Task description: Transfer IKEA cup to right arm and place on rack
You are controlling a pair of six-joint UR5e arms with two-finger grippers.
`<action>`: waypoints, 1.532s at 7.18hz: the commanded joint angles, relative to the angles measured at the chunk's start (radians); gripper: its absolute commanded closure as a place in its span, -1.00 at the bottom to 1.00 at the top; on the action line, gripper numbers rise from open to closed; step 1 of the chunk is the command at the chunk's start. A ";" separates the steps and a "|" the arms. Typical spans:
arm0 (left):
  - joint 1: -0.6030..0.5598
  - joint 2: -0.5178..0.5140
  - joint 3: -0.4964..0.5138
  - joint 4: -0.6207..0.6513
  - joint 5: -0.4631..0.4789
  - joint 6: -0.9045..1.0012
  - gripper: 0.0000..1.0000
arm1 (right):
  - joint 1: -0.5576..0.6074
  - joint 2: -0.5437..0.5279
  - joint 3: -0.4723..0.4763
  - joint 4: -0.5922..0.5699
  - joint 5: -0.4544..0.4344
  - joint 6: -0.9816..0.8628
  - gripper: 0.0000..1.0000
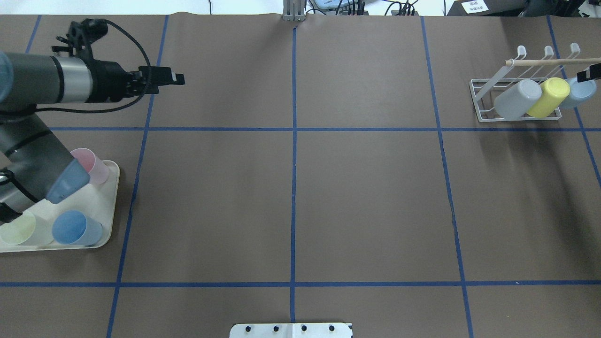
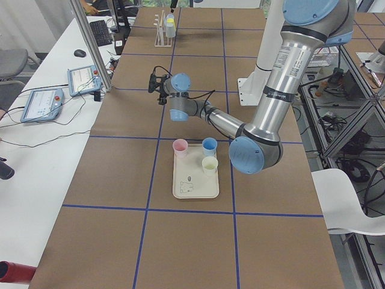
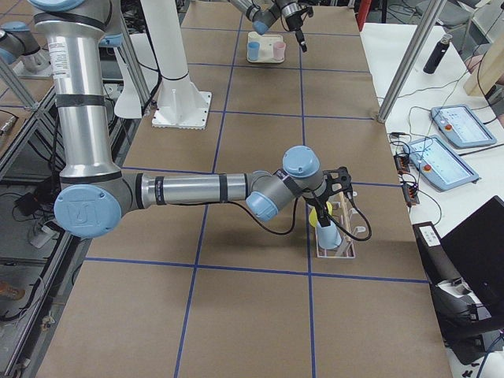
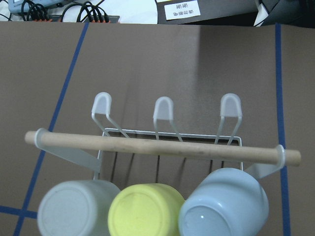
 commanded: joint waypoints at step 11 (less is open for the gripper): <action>-0.100 0.595 -0.408 0.742 -0.202 0.699 -0.98 | -0.004 -0.046 0.116 0.001 0.124 0.143 -0.98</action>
